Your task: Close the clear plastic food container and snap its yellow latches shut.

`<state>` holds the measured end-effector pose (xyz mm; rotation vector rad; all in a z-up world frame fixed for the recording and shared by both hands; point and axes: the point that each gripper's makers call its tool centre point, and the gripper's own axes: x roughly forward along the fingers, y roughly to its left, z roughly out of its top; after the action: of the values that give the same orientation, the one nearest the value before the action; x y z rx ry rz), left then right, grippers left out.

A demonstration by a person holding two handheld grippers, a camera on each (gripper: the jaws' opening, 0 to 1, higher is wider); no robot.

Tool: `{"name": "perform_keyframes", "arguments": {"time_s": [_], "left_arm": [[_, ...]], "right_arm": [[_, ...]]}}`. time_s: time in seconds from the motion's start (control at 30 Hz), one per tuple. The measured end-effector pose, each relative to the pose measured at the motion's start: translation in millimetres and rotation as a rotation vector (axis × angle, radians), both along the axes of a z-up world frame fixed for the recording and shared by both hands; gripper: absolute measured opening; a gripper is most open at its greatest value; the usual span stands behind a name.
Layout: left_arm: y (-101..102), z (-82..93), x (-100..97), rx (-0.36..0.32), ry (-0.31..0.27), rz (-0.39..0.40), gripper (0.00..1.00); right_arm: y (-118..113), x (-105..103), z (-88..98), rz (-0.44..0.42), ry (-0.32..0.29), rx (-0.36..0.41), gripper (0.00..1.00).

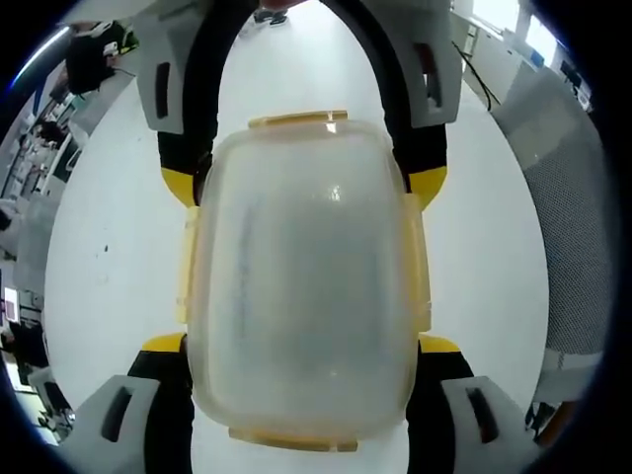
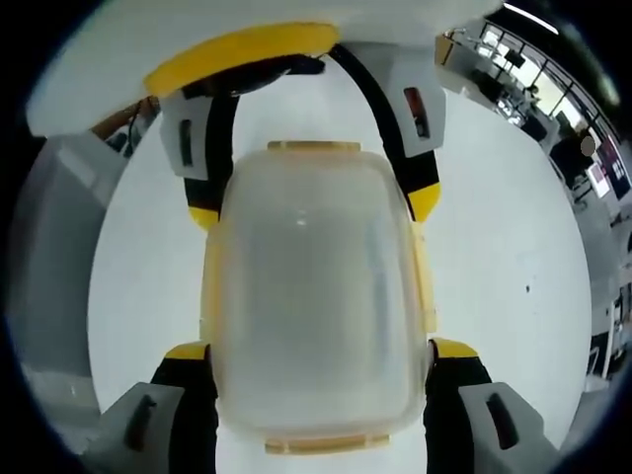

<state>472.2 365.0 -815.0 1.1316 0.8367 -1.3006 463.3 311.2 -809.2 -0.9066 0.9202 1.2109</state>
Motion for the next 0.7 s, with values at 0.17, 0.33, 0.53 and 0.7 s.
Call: {"name": "perform_keyframes", "arguments": {"time_s": [0.17,0.33,0.53,0.7], "left_arm": [[0,0.0,5.5,0.003,0.001,0.002,0.91],[0,-0.9,13.3,0.009,0.002,-0.001,0.91],[0,-1.2,17.3,0.014,0.007,0.003,0.91],[0,-1.4,16.5,0.018,0.006,0.005,0.91]], "right_arm": [[0,6,-0.3,0.000,0.000,0.003,0.88],[1,12,-0.7,-0.007,-0.006,0.009,0.88],[0,18,-0.2,-0.005,-0.008,0.013,0.89],[0,17,-0.7,-0.005,-0.009,0.018,0.89]]}}
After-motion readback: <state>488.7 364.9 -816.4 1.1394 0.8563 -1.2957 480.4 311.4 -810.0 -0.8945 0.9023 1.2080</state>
